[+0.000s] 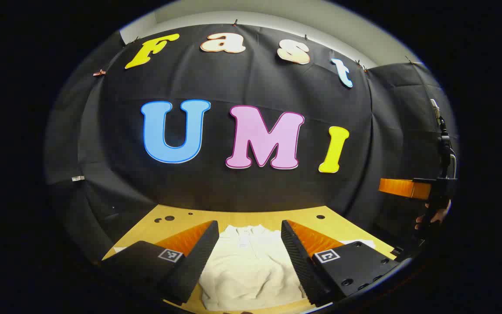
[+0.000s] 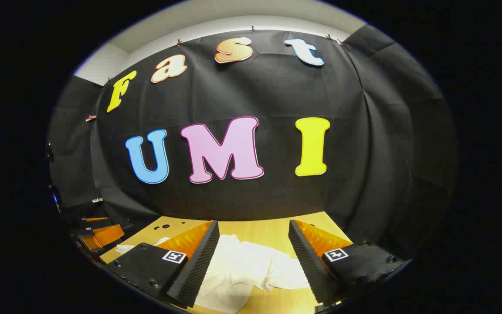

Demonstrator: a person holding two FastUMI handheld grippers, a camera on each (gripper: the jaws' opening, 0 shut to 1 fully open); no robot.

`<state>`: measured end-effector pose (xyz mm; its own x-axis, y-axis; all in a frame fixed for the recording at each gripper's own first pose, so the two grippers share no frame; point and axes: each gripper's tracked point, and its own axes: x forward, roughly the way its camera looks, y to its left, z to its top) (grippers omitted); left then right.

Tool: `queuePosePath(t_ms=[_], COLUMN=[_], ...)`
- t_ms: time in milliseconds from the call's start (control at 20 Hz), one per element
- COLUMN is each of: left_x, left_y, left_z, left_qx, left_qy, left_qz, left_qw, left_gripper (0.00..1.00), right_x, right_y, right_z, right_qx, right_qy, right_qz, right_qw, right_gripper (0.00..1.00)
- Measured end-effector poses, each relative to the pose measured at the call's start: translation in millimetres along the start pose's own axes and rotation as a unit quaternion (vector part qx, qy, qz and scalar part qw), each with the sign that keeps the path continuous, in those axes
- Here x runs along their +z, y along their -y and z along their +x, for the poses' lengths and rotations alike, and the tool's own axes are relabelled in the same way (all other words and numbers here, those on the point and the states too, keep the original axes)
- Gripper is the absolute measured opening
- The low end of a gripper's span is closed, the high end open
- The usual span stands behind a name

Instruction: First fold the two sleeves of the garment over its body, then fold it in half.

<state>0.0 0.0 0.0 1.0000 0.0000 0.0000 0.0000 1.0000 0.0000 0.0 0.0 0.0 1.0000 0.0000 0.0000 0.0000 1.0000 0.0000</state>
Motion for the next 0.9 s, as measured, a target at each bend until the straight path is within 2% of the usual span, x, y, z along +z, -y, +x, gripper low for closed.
queuePosePath(t_ms=[250,600,800,900], left_x=[-4.9,-12.1,-17.3,-22.9], left_y=[-3.6,-1.5,-3.1,-2.0], left_z=[4.1,6.1,6.4,6.7], left_qx=[0.01,0.012,0.021,0.02], left_qy=[-0.004,-0.011,-0.018,-0.025], left_qz=[-0.019,-0.012,-0.004,-0.003], left_qw=[1.0,1.0,1.0,0.999], left_gripper=[0.94,0.94,0.94,0.94], right_x=[-4.9,-12.7,-25.5,-40.0], right_y=[-1.4,-11.7,1.3,23.3], right_z=[1.4,-1.1,0.2,0.5], right_qx=[0.006,0.021,-0.007,-0.035], right_qy=[-0.007,-0.014,-0.029,-0.05], right_qz=[-0.009,-0.01,-0.004,0.029], right_qw=[1.0,1.0,1.0,0.998], right_gripper=[0.98,0.98,0.98,0.98])
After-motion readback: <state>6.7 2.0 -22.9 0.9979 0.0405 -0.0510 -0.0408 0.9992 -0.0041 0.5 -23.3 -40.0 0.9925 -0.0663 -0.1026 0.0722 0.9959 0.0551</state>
